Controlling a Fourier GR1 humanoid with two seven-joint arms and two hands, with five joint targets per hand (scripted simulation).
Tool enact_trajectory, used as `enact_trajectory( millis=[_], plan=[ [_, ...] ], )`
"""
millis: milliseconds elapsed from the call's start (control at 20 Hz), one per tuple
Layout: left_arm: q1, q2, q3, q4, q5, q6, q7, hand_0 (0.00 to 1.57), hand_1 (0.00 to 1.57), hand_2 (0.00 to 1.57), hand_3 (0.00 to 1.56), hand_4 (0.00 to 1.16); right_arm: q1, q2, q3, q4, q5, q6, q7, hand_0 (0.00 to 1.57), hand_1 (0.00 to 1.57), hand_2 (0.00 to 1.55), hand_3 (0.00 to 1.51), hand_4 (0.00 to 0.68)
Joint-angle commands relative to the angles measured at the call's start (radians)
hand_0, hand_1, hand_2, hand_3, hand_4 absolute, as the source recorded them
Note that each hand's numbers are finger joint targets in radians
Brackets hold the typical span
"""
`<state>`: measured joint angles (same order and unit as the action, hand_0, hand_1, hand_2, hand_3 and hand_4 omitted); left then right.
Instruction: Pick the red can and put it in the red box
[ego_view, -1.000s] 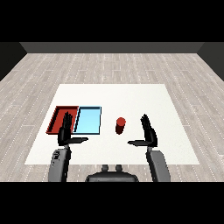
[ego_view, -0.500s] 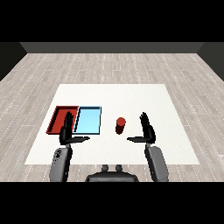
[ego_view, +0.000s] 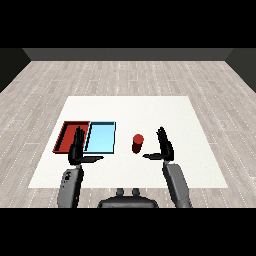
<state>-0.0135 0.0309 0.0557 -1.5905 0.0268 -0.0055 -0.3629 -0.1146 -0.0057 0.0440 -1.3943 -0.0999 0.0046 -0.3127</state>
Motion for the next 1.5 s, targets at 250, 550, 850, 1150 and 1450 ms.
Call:
enact_trajectory(
  millis=[250, 550, 850, 1150, 1450],
  plan=[
    [-0.034, 0.025, 0.025, 0.041, 0.036, -0.033, 0.002, 0.0, 0.0, 0.0, 0.0, 0.0, -0.054, 0.006, 0.104, 0.116, -0.093, -0.11, -0.052, 0.0, 0.0, 0.0, 0.0, 0.0],
    [0.034, 0.017, 0.022, -0.034, 0.056, -0.037, 0.011, 0.0, 0.0, 0.0, 0.0, 0.0, -0.163, 0.006, 0.14, 0.35, -0.167, -0.131, -0.202, 0.0, 0.0, 0.0, 0.0, 0.0],
    [0.067, 0.009, -0.002, -0.082, 0.037, -0.033, 0.012, 0.0, 0.0, 0.0, 0.0, 0.0, -0.166, 0.006, 0.126, 0.351, -0.203, -0.092, -0.182, 0.0, 0.0, 0.0, 0.0, 0.0],
    [0.082, -0.014, -0.03, -0.148, 0.026, -0.004, 0.052, 0.0, 0.0, 0.0, 0.0, 0.0, -0.222, 0.006, 0.115, 0.412, -0.238, -0.103, -0.182, 0.0, 0.0, 0.0, 0.0, 0.0],
    [0.068, 0.039, 0.051, -0.051, 0.085, -0.072, -0.024, 0.0, 0.0, 0.0, 0.0, 0.0, -0.228, 0.006, 0.196, 0.469, -0.305, -0.14, -0.238, 0.0, 0.0, 0.0, 0.0, 0.0]
  ],
)
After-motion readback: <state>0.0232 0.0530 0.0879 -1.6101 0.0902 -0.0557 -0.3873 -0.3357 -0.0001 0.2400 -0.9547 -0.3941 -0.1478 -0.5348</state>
